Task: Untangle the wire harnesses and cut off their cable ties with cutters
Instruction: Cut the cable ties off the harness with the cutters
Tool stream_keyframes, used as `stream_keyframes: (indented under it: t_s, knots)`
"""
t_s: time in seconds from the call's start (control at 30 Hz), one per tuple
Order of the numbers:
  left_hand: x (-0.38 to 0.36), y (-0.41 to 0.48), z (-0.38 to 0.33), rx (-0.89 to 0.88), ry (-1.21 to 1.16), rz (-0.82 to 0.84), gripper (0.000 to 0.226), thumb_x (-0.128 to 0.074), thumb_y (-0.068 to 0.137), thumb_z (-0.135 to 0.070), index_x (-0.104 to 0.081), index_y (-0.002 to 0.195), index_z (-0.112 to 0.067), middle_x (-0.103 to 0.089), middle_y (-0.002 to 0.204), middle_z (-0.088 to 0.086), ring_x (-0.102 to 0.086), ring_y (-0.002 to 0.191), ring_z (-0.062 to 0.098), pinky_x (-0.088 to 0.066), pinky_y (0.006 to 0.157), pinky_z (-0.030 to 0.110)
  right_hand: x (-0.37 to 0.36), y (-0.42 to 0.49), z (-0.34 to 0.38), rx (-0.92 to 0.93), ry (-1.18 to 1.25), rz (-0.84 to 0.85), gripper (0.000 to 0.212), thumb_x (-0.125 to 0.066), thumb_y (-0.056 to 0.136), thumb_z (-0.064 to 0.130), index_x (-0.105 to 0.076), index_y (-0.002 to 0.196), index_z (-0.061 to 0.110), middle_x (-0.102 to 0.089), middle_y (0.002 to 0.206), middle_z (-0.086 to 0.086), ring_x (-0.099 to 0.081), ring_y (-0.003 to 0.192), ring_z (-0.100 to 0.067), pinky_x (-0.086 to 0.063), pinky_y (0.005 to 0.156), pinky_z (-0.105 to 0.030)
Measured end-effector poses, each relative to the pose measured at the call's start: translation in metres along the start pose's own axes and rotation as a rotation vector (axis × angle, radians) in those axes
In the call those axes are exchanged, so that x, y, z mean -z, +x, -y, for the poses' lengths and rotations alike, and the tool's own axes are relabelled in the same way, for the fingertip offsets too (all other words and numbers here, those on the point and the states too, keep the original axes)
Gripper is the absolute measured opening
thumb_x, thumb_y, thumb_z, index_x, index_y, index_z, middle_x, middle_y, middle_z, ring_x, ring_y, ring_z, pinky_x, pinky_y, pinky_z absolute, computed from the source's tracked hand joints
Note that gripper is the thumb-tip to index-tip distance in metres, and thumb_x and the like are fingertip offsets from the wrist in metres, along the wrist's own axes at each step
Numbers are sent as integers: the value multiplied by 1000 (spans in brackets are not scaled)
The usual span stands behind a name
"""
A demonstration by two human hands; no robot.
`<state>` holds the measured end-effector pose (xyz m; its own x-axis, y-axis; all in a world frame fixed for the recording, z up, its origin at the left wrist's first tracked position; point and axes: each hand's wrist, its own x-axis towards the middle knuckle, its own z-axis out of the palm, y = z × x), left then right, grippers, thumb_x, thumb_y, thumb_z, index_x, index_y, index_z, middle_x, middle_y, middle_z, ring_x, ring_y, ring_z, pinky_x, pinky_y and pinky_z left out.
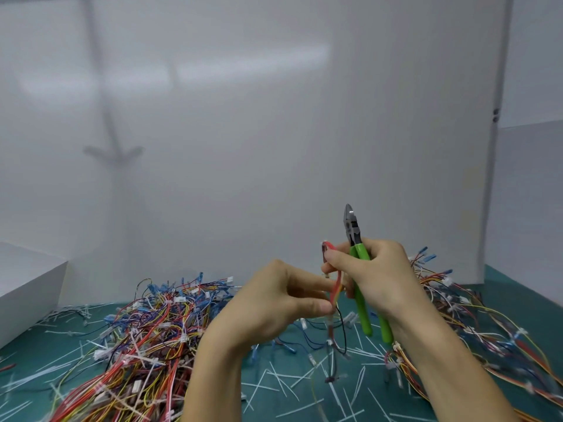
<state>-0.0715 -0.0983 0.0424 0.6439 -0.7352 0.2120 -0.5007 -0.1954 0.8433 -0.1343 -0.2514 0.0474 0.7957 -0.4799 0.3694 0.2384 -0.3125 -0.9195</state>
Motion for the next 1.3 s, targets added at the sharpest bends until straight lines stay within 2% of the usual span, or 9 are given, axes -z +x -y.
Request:
stream_keyframes:
  t_s: [0.1, 0.2, 0.3, 0.47, 0.63, 0.77, 0.9, 1.13, 1.3]
  knots:
    - [1, 2, 7, 93, -231, -123, 20, -54, 100, -16, -71, 110, -12, -78, 97, 5, -74, 91, 18, -58, 81, 27, 4, 0, 1, 4, 55, 38, 5, -71, 88, 13, -72, 85, 9, -76, 74, 1, -58, 53, -7, -51, 48, -20]
    - [2, 10, 20, 266, -483, -393, 43, -42, 105, -33, -67, 100, 0, -77, 86, 12, -76, 78, 23, -61, 60, 28, 9, -2, 5, 37, 57, 182, 4, -71, 88, 14, -70, 91, 11, -76, 80, -1, -65, 64, -7, -57, 60, -24]
    - [1, 17, 36, 368, -600, -415, 65, -31, 103, -55, -63, 101, 2, -76, 84, 18, -76, 77, 28, -59, 54, 28, 13, -5, 7, 107, -22, 399, 8, -75, 84, 9, -70, 90, 9, -73, 79, -5, -64, 69, -10, -55, 65, -21]
    - [-2, 23, 52, 426, -628, -419, 71, -51, 92, -61, -58, 118, 4, -75, 86, 21, -76, 78, 32, -61, 59, 33, 18, -9, 8, 147, -150, 753, 12, -77, 83, 6, -70, 92, 10, -64, 76, 9, -61, 73, -1, -50, 68, -13]
    - [-7, 22, 45, 413, -868, -283, 67, -78, 67, -29, -61, 112, 17, -68, 105, 34, -67, 98, 41, -53, 95, 50, 8, -11, 9, 164, -325, 964, 28, -77, 83, 6, -65, 78, 30, -61, 77, 18, -56, 73, 1, -42, 70, -10]
    - [-7, 23, 43, 362, -1059, -289, 24, -64, 78, 8, -62, 100, 18, -68, 89, 25, -70, 66, 26, -61, 74, 35, 5, -9, 4, 186, -418, 975, 18, -80, 81, 12, -69, 84, 27, -64, 81, 16, -58, 78, 3, -43, 73, -10]
    - [8, 17, 45, 302, -1031, -315, 57, -62, 63, 15, -59, 119, 8, -74, 105, 12, -72, 66, 19, -62, 62, 28, 16, -8, 6, 86, -229, 762, 7, -72, 89, 17, -72, 92, 10, -71, 78, 5, -63, 72, 1, -47, 66, -10]
    - [17, 11, 35, 179, -923, -251, 50, -48, 75, 20, -78, 101, -9, -71, 87, -1, -64, 60, 15, -62, 69, 29, 28, 7, -6, -36, 20, 49, 10, -61, 96, 17, -69, 92, 13, -74, 86, -3, -61, 61, -10, -56, 61, -24]
    - [22, 4, 27, 75, -882, -249, 59, -53, 62, 16, -77, 107, -14, -66, 82, 0, -63, 66, 17, -60, 73, 32, 33, 17, -21, -95, -54, -46, 14, -58, 98, 11, -68, 97, 22, -71, 97, -10, -63, 70, -17, -57, 72, -36]
